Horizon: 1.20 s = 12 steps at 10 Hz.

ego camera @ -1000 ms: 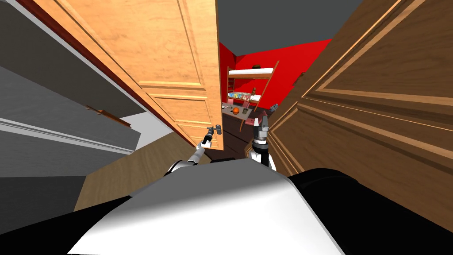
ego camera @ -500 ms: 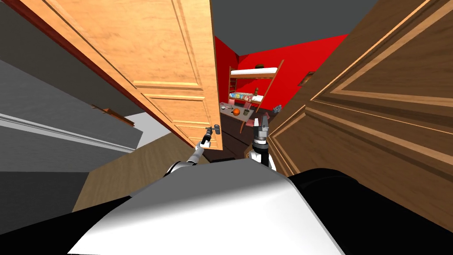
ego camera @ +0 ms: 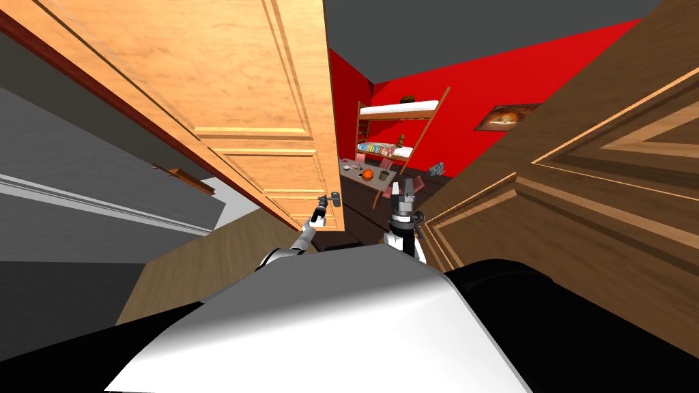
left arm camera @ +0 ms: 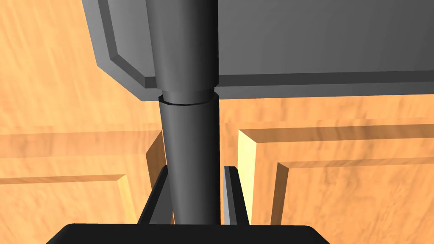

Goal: Push the door open

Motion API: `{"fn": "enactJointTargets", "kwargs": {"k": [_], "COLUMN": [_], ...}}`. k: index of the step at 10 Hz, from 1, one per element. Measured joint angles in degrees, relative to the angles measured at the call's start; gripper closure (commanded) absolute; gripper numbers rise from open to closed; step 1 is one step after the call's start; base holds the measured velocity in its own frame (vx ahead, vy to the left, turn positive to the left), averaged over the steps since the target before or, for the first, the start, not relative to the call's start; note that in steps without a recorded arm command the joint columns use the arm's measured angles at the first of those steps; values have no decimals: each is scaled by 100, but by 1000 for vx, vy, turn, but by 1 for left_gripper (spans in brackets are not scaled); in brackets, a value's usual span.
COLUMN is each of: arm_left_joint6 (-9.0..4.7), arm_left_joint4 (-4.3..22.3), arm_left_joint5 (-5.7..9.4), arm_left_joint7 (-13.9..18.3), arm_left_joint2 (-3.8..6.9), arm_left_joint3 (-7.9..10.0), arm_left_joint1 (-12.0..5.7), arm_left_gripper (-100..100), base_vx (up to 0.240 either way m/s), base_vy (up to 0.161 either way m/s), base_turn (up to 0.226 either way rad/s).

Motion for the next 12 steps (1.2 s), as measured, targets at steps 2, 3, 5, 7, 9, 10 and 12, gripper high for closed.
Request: {"fn": "enactJointTargets", "kwargs": {"k": [2, 3, 5, 7, 9, 10, 12], "arm_left_joint6": [-63, -66, -15, -7, -52, -125, -135], "arm_left_joint4": [76, 74, -7, -46, 140, 313, 361], "arm_left_joint5": [9, 12, 22, 36, 132, 180, 279], "arm_left_joint7": [-106, -176, -306, -346, -412, -443, -530], "arm_left_joint2": [-82, -159, -282, -304, -274, -266, -243], "arm_left_joint3": [128, 200, 356, 439, 401, 391, 364], "arm_left_joint1": [-68, -68, -22, -20, -81, -167, -241], "arm_left_gripper": [100, 100, 100, 100, 100, 100, 100], "base_vx": [159, 130, 112, 55, 119, 150, 112], "base_vy": [-97, -166, -169, -13, 63, 31, 15], "base_turn": [119, 133, 115, 61, 9, 40, 25]}}
